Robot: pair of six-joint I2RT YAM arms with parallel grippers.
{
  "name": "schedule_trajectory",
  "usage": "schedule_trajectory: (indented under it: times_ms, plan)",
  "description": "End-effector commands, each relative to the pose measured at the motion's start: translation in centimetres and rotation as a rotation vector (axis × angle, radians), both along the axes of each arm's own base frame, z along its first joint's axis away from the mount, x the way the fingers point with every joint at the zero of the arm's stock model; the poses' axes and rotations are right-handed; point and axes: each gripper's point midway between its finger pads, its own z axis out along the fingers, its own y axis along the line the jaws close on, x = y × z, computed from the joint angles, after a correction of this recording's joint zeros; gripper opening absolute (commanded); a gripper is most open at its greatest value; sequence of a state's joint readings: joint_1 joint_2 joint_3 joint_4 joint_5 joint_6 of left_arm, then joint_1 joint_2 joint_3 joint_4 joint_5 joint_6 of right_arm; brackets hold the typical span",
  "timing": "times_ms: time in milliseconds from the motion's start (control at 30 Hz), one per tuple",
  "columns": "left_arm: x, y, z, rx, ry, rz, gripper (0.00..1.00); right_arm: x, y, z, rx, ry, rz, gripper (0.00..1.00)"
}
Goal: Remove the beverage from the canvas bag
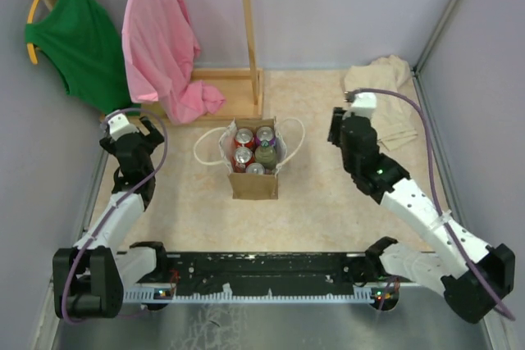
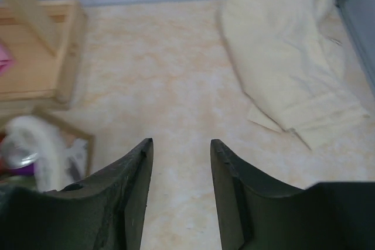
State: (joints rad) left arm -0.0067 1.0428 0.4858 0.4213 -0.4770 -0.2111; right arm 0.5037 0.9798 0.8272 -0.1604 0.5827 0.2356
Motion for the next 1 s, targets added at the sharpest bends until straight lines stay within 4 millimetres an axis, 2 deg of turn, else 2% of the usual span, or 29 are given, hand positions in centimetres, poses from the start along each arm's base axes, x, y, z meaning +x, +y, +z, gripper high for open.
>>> schedule_trajectory:
  times_ms: [0, 100, 200, 267, 400, 533, 700, 800, 867, 967]
  plan:
    - [0.0, -0.4, 1.0, -0.019, -0.056, -0.022, 1.00, -1.8, 5.2, 6.0, -0.148, -0.071, 0.139, 0.41]
    - [0.3, -0.8, 1.0, -0.023, -0.056, -0.040, 1.00, -2.4, 9.7, 6.4, -0.120, -0.030, 0.299, 0.36]
    - [0.3, -0.9, 0.9, -0.030, -0.053, -0.046, 1.00, -3.1, 14.4, 6.0, -0.052, 0.015, 0.479, 0.42]
    - [0.3, -1.0, 0.9, -0.036, -0.056, -0.048, 1.00, -3.2, 16.3, 5.2, -0.068, 0.040, 0.528, 0.44]
    - [0.3, -1.4, 0.8, -0.064, -0.067, -0.065, 1.00, -3.5, 18.9, 1.8, -0.173, 0.158, 0.567, 0.46]
    - [0.4, -2.1, 0.2, -0.099, -0.071, -0.093, 1.00, -5.0, 21.5, -0.2, -0.261, 0.211, 0.611, 0.51]
    - [0.5, -3.1, 0.1, -0.125, -0.080, -0.150, 1.00, -6.3, 23.4, -1.9, -0.204, 0.283, 0.640, 0.55]
    - [0.4, -3.5, 0.2, -0.121, -0.081, -0.174, 1.00, -6.9, 24.3, -2.8, -0.162, 0.322, 0.669, 0.64]
    - [0.3, -3.6, 0.2, -0.127, -0.086, -0.174, 1.00, -7.2, 24.6, -3.5, -0.155, 0.345, 0.681, 0.78]
    - [0.2, -3.6, 0.2, -0.131, -0.092, -0.174, 1.00, -7.2, 24.8, -4.7, -0.169, 0.374, 0.684, 0.80]
